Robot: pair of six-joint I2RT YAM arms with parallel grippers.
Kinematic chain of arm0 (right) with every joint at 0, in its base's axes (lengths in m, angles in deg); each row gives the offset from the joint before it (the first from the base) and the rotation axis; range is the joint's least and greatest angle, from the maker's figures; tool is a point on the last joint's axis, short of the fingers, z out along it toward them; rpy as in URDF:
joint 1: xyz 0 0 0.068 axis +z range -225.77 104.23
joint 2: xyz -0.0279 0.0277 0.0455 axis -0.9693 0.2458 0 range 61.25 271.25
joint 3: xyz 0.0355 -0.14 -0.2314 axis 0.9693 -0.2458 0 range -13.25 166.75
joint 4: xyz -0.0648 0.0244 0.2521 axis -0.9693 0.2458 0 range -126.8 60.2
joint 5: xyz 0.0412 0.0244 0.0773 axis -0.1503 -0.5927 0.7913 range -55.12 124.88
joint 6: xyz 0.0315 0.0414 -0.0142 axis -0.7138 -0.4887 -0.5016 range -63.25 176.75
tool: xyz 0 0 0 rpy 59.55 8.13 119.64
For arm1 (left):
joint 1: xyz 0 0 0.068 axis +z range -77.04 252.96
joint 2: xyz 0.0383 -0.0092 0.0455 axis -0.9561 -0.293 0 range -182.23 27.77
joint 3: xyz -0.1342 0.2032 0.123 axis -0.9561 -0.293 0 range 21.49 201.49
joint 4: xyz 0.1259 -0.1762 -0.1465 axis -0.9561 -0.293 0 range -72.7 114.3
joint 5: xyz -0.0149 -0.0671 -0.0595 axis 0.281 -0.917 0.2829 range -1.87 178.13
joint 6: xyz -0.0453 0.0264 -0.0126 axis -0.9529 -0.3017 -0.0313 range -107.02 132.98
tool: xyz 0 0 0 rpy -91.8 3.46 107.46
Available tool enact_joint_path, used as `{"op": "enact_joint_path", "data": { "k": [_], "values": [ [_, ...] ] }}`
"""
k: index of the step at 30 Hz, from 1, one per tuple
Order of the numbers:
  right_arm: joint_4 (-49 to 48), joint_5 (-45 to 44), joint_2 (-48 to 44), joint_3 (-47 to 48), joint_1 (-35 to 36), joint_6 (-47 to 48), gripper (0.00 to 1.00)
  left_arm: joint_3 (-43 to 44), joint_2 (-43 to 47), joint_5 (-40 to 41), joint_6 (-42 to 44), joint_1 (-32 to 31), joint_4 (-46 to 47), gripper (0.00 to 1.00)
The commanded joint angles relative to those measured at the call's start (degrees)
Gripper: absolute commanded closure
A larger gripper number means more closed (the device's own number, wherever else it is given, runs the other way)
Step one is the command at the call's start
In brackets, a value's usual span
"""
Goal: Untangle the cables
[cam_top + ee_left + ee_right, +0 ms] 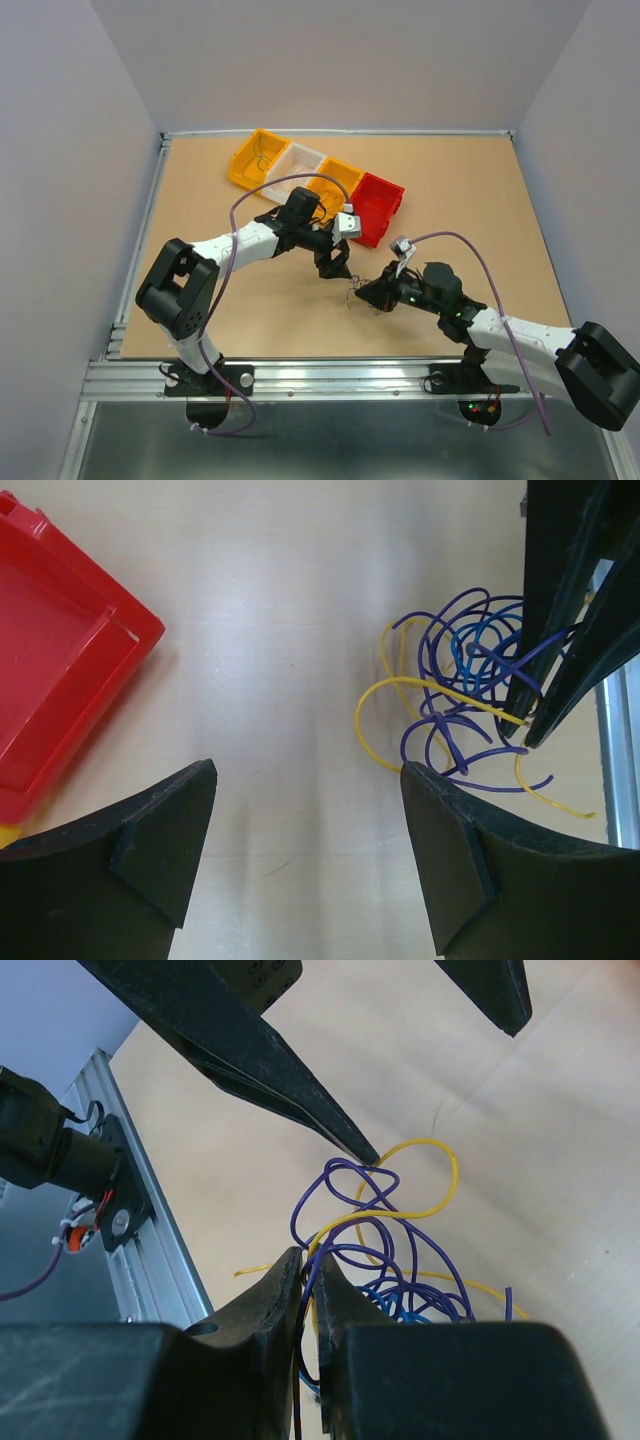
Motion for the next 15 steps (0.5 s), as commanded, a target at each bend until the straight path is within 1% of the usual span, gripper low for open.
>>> {"op": "enact_joint_path", "data": {
  "k": [1, 3, 11, 15],
  "values": [
    [-3.9, 1.6, 0.2, 2.4, 0.5, 1.0, 0.85, 3.8, -0.6, -4.9, 0.9, 0.1, -2.0, 0.16],
    [-3.9, 1.4, 0.5, 2.5, 0.5, 1.1, 0.85, 4.6, -1.4, -6.2, 2.3, 0.1, -4.5, 0.16],
    [-4.3, 1.9, 0.6, 2.1, 0.5, 1.3, 0.85, 5.6, -2.9, -8.8, 0.9, 0.1, -5.0, 0.16],
    [-4.3, 2.1, 0.8, 2.4, 0.5, 1.3, 0.85, 7.2, -4.6, -10.7, 2.0, -0.1, -7.4, 0.23]
  ]
}}
